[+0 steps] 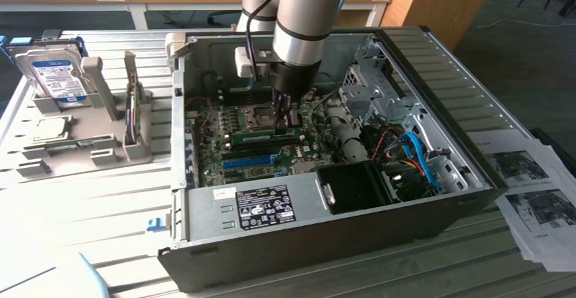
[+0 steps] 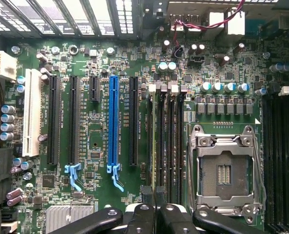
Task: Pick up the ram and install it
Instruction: 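Insert the ram into the slot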
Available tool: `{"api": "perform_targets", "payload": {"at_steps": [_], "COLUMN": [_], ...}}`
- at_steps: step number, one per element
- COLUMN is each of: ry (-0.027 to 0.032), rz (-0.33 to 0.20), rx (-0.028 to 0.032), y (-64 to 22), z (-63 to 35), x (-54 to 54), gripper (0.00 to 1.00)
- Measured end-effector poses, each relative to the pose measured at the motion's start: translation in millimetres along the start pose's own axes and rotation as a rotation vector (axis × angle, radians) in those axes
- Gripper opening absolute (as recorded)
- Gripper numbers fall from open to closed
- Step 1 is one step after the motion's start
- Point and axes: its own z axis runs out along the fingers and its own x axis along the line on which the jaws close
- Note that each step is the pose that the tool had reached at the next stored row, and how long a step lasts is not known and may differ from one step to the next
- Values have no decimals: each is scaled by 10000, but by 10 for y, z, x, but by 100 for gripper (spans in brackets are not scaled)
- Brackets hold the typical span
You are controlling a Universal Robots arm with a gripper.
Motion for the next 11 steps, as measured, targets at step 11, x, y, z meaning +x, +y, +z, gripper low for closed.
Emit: {"api": "perform_targets", "payload": {"at_steps": [11], "ry": [-2], "rz": [-1], "rx": [10], "y": [-1], "z": [18], "x": [0], "gripper": [11]}}
